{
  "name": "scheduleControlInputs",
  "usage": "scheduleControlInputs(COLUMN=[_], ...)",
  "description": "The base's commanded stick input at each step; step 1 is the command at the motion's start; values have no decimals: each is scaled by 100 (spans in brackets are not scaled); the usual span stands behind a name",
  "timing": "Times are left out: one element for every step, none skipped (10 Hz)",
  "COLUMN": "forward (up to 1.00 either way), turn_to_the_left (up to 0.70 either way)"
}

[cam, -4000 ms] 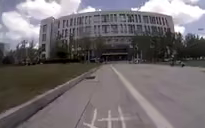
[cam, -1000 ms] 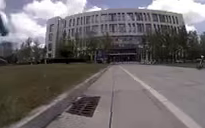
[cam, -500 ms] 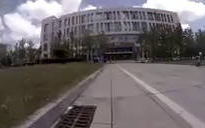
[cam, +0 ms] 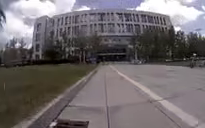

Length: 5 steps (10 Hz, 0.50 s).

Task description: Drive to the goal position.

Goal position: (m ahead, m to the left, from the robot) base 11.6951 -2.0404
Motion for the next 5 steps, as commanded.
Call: scheduleControlInputs(forward=[70, 70, 70, 70, 70], turn_to_the_left=[0, 0, 0, 0, 0])
